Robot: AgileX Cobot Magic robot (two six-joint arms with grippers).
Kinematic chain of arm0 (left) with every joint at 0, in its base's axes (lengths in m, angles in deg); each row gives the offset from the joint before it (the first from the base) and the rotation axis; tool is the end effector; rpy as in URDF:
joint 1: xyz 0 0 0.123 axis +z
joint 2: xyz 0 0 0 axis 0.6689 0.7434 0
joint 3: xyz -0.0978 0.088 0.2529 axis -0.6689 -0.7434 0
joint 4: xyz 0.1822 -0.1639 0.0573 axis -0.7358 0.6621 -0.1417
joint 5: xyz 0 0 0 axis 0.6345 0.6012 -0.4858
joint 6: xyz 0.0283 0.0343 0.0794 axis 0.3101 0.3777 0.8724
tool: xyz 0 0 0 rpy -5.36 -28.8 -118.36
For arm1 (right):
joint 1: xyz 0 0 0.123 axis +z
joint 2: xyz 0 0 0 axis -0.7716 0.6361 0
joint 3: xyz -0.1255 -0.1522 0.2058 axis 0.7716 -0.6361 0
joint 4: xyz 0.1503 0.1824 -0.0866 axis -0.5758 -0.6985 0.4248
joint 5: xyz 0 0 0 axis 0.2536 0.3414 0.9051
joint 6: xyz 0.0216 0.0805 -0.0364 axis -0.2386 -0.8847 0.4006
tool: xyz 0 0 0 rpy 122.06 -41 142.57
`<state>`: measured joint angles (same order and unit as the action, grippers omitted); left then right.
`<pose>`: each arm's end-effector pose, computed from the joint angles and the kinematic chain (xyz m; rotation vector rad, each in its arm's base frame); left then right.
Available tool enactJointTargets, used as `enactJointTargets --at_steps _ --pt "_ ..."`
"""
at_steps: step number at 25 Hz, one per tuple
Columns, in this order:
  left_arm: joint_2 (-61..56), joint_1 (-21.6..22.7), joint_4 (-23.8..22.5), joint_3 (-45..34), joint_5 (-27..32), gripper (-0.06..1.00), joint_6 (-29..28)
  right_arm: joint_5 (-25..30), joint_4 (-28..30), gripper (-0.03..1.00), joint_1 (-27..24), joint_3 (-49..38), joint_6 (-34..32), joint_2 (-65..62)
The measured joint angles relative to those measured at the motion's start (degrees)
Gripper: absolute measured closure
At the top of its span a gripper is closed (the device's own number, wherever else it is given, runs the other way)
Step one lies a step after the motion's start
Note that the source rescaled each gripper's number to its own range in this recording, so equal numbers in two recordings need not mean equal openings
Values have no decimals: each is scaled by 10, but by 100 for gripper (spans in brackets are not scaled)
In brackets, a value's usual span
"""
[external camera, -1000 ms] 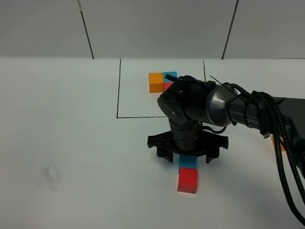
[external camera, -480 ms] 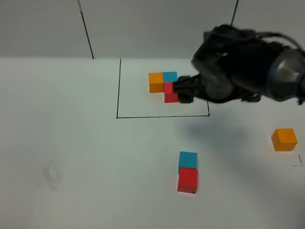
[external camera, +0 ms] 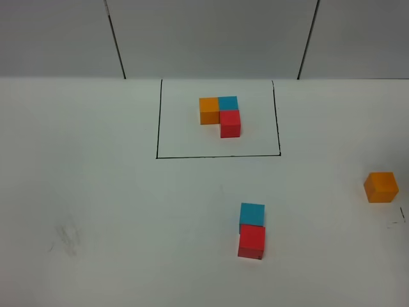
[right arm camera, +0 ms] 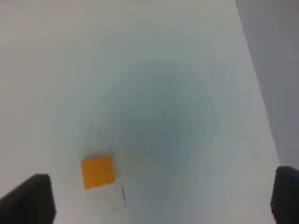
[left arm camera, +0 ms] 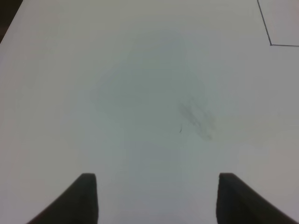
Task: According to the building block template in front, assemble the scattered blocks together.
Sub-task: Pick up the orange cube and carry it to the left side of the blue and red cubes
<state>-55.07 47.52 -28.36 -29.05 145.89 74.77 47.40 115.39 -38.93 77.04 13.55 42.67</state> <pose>-0.0068 -0.0021 0.2768 -0.0860 2.0503 0.0458 0.2837 0.0191 0.3997 0.1938 2.4839 -0.3825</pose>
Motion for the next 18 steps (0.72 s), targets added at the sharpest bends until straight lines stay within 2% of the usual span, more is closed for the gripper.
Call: enactJointTargets --at_steps 4,13,18 --pt "0 0 0 0 0 72 0 1 -64 5 -49 0 87 6" --pt "0 0 0 0 0 72 0 1 -119 6 -113 -5 114 105" --pt "0 0 0 0 0 72 0 0 -176 7 -124 -13 169 156"
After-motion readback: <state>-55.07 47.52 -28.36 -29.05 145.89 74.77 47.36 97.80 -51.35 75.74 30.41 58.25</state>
